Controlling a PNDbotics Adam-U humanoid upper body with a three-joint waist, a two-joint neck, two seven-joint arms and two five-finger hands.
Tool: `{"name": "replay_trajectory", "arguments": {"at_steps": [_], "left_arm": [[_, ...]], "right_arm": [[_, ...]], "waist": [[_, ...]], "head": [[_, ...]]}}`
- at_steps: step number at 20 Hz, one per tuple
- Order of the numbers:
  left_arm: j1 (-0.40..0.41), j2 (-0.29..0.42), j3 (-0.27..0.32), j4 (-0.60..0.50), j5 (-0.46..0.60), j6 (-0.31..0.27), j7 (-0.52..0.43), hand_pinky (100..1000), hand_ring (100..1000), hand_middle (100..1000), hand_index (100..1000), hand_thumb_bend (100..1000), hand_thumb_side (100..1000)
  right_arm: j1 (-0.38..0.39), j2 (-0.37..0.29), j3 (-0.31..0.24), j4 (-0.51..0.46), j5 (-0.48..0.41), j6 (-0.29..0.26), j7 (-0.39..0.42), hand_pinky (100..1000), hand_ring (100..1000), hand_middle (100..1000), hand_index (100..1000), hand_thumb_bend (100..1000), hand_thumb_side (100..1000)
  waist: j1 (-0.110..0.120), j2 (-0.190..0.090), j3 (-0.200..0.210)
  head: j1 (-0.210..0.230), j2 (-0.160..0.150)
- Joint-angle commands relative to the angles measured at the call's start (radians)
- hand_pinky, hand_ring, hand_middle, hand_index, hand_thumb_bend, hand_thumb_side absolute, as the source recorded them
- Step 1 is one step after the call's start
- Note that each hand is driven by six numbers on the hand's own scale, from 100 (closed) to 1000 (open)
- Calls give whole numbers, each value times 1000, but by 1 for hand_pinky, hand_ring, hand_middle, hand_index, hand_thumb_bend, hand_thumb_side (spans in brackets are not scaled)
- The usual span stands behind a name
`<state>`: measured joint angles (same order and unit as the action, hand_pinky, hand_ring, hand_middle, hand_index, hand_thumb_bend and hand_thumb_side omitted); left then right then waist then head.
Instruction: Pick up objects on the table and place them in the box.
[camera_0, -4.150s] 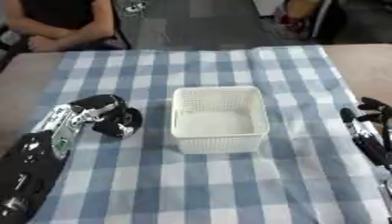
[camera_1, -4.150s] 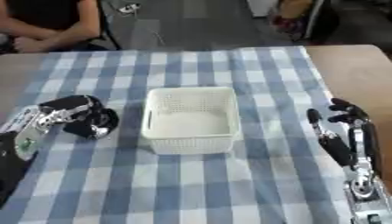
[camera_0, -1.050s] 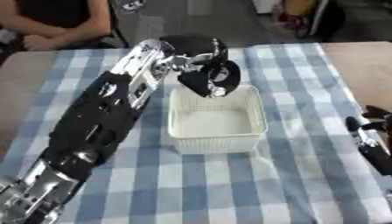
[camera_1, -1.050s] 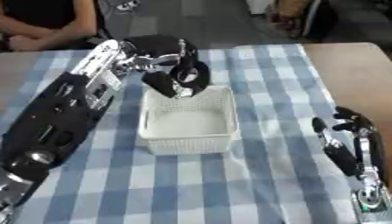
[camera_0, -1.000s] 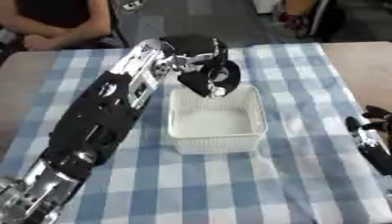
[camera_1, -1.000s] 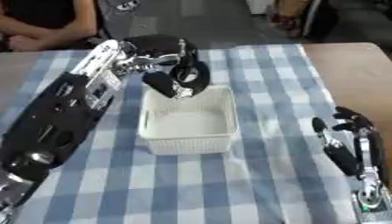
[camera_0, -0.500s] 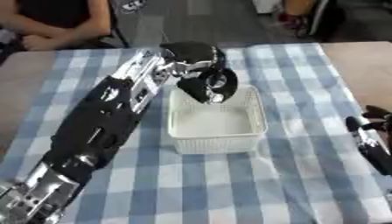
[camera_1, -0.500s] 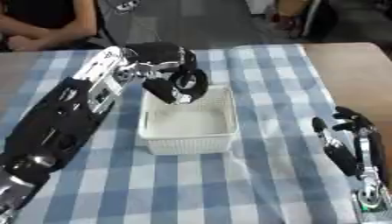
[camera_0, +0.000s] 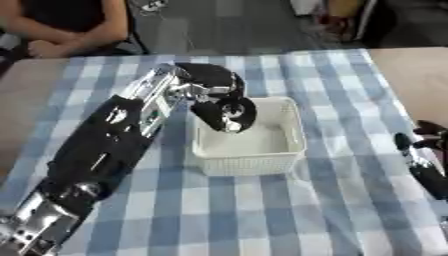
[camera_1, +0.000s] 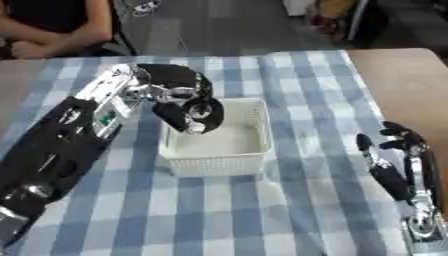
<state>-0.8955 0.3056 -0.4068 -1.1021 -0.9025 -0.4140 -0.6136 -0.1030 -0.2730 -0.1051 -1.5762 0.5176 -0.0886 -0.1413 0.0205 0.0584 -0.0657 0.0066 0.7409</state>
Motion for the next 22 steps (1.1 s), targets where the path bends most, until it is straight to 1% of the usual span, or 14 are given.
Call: {"name": "replay_trajectory", "arguments": {"at_steps": [1, 5, 13, 17, 19, 21, 22], "left_arm": [[-10, 27, 3, -8, 14, -11, -21, 707, 815, 806, 700, 1000, 803], [-8, 28, 4, -8, 22, -14, -27, 729, 839, 828, 707, 1000, 843], [-5, 24, 5, -13, 28, -15, -5, 768, 885, 893, 752, 1000, 869], [-1, 28, 13, -25, 39, -11, 16, 774, 886, 899, 774, 1000, 883], [6, 33, 25, -44, 64, -4, 37, 774, 876, 895, 782, 1000, 909], [17, 44, 40, -87, 119, 3, 74, 780, 859, 886, 789, 1000, 970], [25, 53, 48, -117, 154, 8, 97, 788, 858, 886, 795, 1000, 987]], "right_arm": [[-13, -16, -9, -13, 2, -1, -2, 776, 608, 687, 836, 591, 792], [-13, -16, -10, -13, 2, 0, -2, 776, 608, 687, 836, 591, 792], [-13, -16, -10, -13, 3, -1, -1, 776, 608, 687, 836, 591, 792], [-12, -16, -11, -13, 2, -2, 0, 775, 607, 686, 836, 591, 791], [-12, -16, -11, -13, 2, -1, -1, 776, 607, 686, 836, 591, 791], [-12, -16, -12, -12, 2, -1, -1, 776, 607, 686, 836, 591, 791], [-11, -16, -12, -12, 2, -1, -1, 776, 607, 686, 836, 591, 790]], "waist": [[-3, -12, 2], [-3, -13, 4], [-3, -13, 3], [-4, -14, 4], [-4, -14, 6], [-4, -14, 8], [-4, -14, 9]], "head": [[-12, -14], [-13, -14], [-15, -14], [-16, -15], [-18, -16], [-19, -17], [-21, -17]]}}
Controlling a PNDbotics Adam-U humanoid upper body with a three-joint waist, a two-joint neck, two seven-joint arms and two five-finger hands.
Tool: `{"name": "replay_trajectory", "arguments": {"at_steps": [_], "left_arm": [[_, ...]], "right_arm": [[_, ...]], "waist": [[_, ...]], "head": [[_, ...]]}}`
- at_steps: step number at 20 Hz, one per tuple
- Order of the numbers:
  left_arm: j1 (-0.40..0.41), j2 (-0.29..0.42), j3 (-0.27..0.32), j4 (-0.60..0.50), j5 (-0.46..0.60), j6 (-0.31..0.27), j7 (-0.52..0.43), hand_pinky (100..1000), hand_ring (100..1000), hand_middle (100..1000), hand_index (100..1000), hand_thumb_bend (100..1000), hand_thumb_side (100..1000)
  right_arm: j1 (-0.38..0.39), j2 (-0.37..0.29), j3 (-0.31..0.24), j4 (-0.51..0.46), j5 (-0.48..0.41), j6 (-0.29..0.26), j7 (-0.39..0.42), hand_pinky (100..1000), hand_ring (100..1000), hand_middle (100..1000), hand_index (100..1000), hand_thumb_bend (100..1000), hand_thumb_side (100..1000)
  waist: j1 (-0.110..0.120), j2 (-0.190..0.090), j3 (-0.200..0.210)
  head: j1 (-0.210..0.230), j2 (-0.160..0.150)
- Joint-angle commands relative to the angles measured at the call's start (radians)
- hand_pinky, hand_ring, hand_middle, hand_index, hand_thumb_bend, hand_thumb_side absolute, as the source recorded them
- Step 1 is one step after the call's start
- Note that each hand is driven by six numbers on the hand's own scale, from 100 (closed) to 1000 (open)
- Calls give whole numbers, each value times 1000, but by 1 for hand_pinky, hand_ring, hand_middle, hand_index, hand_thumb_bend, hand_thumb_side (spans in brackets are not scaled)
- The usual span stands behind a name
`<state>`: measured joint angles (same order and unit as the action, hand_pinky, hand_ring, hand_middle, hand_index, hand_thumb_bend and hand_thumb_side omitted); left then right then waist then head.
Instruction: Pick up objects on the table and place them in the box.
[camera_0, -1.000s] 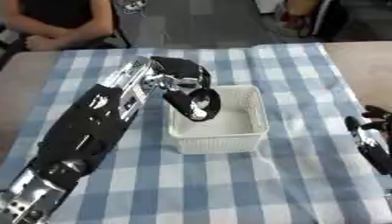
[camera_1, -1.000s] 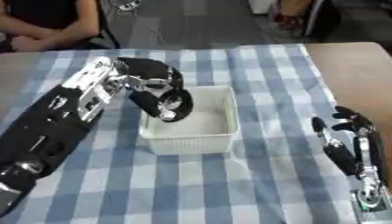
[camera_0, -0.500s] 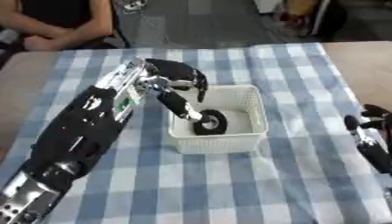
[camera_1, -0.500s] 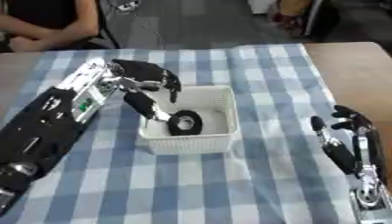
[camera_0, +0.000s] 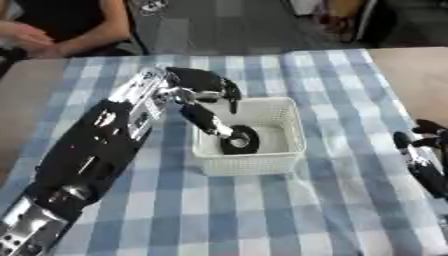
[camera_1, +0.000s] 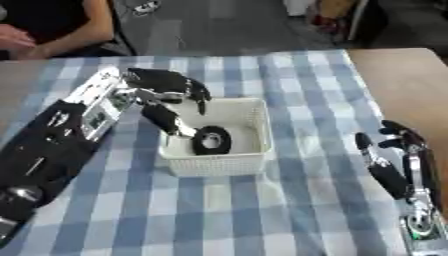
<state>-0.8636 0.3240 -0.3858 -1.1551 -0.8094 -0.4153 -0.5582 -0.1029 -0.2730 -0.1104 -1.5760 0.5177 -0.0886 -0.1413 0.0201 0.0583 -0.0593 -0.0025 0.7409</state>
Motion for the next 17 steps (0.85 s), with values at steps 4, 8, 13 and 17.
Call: {"name": "replay_trajectory", "arguments": {"at_steps": [4, 8, 13, 17], "left_arm": [[48, 89, 70, -221, 221, 51, 154, 785, 845, 887, 833, 1000, 1000], [144, 150, 147, -373, 353, 127, 247, 766, 830, 887, 856, 1000, 987], [290, 174, 273, -488, 522, 219, 414, 734, 807, 879, 849, 1000, 1000], [410, 153, 346, -487, 576, 259, 488, 725, 799, 879, 850, 1000, 1000]], "right_arm": [[-11, -17, -9, -12, 1, -1, -2, 776, 607, 686, 836, 591, 791], [-11, -18, -14, -12, 2, 1, -5, 776, 607, 686, 836, 591, 790], [-10, -18, -18, -10, 2, 3, -8, 776, 607, 686, 836, 591, 790], [-11, -17, -22, -9, 3, 5, -11, 776, 607, 686, 836, 591, 791]], "waist": [[-2, -13, 8], [-2, -11, 16], [-4, -10, 28], [-7, -8, 34]], "head": [[-20, -19], [-33, -22], [-44, -25], [-51, -30]]}}
